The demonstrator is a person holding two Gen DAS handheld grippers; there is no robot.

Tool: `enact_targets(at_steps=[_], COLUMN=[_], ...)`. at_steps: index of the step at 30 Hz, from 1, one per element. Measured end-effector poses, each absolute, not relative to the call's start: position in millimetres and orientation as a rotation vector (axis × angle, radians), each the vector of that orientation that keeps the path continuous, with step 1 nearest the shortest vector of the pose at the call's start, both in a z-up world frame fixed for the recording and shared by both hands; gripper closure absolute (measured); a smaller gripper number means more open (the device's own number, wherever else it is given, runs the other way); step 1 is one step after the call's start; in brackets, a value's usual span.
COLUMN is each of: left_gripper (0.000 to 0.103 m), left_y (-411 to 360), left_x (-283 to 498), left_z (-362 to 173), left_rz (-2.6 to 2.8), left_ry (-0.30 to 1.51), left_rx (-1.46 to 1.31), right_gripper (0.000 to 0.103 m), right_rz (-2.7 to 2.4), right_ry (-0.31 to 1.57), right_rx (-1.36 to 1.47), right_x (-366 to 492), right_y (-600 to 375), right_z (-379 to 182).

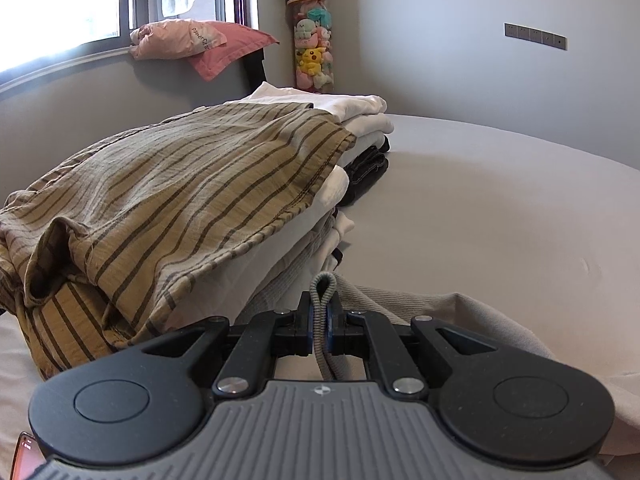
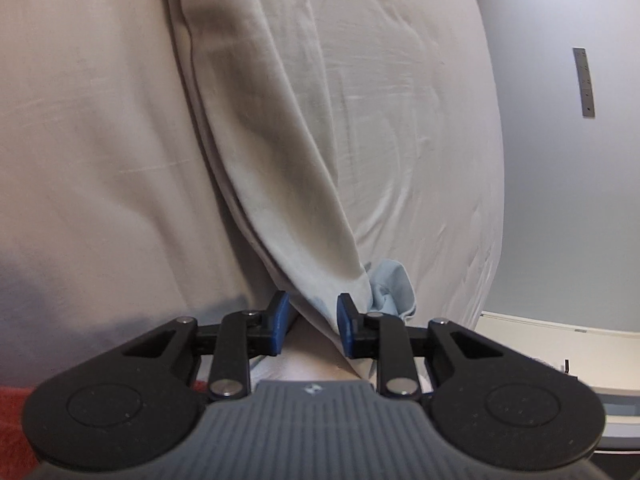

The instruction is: Fold clothes

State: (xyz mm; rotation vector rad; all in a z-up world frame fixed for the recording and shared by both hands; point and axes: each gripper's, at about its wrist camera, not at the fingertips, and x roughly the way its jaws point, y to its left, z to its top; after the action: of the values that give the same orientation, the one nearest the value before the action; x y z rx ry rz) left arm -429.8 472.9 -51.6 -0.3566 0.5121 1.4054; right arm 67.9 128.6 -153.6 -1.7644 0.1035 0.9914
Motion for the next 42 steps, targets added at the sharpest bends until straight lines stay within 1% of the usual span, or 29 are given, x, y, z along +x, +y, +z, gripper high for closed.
enact_targets(at_steps=[1,3,5,6,8,14,17,22,25,31,37,39,42], left_gripper=[0.096,0.096,0.096,0.096,0.096,0.096,0.096,0.096,0.096,0.096,0.096,0.096,0.096], left_y=[472,471,470,469,468,468,467,466,464,457,443,444,452], left_x=[-429,-429,-428,-428,-428,-437,-443,-454,-459,-473,-490,-491,-486], left_z=[-52,-51,-51,-52,-51,-49,-47,-43,-39,-28,-10,-9,-14], left_rz=[1.406,1.408,1.409,1.41,1.411,1.401,1.409,1.425,1.435,1.467,1.445,1.422,1.371], left_ry=[0.512,0.512,0.515,0.517,0.512,0.473,0.448,0.403,0.371,0.272,0.123,0.127,0.191], left_rx=[-0.357,-0.356,-0.349,-0.349,-0.367,-0.414,-0.433,-0.46,-0.466,-0.479,-0.482,-0.499,-0.538], right_gripper=[0.076,0.083,0.088,0.094,0.099,0.1,0.1,0.1,0.1,0.1,0.1,0.1,0.1], right_rz=[0.987,0.98,0.978,0.979,0.979,0.866,0.796,0.71,0.687,0.695,0.682,0.678,0.666], right_ry=[0.097,0.087,0.081,0.076,0.067,0.114,0.135,0.123,0.166,0.129,0.159,0.174,0.205], right_rx=[-1.774,-1.786,-1.776,-1.772,-1.767,-1.674,-1.569,-1.475,-1.429,-1.461,-1.448,-1.453,-1.476], right_x=[69,71,72,71,70,75,78,87,95,66,35,25,15], right_y=[130,134,138,140,143,153,157,164,165,163,123,108,92], right_z=[-156,-161,-160,-159,-157,-140,-120,-89,-73,-58,-37,-30,-20])
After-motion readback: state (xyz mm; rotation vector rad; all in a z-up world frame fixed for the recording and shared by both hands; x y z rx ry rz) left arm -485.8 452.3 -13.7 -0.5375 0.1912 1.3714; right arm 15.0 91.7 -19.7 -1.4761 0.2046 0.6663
